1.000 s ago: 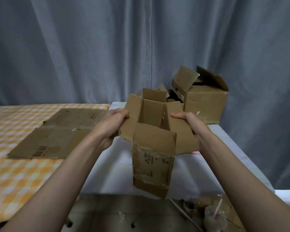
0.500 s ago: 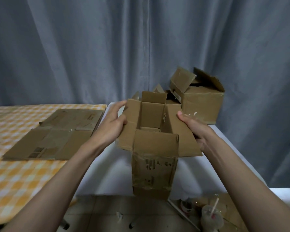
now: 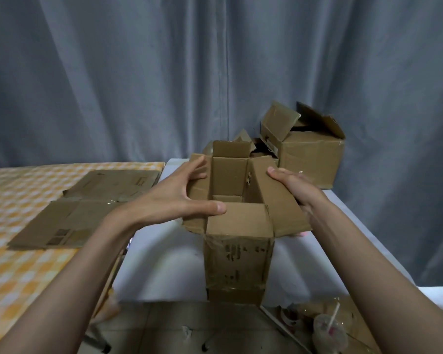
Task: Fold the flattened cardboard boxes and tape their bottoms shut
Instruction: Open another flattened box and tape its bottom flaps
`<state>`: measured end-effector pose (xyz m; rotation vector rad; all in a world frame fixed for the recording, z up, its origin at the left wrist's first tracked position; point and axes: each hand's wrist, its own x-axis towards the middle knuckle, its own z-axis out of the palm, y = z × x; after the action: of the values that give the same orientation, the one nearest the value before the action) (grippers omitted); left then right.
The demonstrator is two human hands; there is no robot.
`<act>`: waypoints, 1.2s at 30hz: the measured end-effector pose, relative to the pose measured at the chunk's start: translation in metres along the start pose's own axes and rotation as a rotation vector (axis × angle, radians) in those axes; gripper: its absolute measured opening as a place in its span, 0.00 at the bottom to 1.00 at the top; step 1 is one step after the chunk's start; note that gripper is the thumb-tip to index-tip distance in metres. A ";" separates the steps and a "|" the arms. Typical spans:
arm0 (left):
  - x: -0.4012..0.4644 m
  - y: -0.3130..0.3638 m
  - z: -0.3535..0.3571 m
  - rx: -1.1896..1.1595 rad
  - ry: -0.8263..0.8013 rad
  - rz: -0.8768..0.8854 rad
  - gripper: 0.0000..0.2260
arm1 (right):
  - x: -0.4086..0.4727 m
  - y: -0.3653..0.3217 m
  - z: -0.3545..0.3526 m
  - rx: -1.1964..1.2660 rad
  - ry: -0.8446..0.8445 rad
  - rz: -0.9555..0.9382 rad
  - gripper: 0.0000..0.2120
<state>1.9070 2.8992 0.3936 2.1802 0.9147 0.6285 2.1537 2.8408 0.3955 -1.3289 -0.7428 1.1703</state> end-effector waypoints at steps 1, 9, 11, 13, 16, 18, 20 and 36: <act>0.002 0.005 -0.001 0.037 -0.013 -0.022 0.57 | -0.001 -0.001 0.001 -0.004 0.005 0.006 0.15; 0.042 0.027 -0.015 0.373 -0.136 -0.152 0.69 | -0.009 -0.008 0.002 -0.067 0.033 0.047 0.07; 0.051 0.029 -0.016 0.365 -0.202 -0.156 0.66 | -0.008 -0.007 0.003 -0.062 0.039 0.041 0.06; 0.060 0.028 -0.020 0.380 -0.246 -0.165 0.68 | -0.009 -0.008 0.006 -0.060 0.050 0.026 0.05; 0.072 0.028 -0.025 0.474 -0.290 -0.154 0.72 | -0.009 -0.011 0.010 -0.094 0.070 -0.015 0.04; 0.079 0.030 -0.028 0.532 -0.306 -0.141 0.74 | -0.009 -0.013 0.011 -0.112 0.082 -0.046 0.04; 0.086 0.028 -0.030 0.544 -0.311 -0.129 0.76 | -0.011 -0.017 0.012 -0.142 0.088 -0.066 0.05; 0.071 -0.003 -0.008 0.250 0.387 -0.314 0.24 | -0.012 -0.021 0.012 -0.237 0.077 0.025 0.04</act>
<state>1.9454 2.9578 0.4083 2.0937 1.5778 0.8301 2.1430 2.8363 0.4198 -1.5754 -0.8298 1.0687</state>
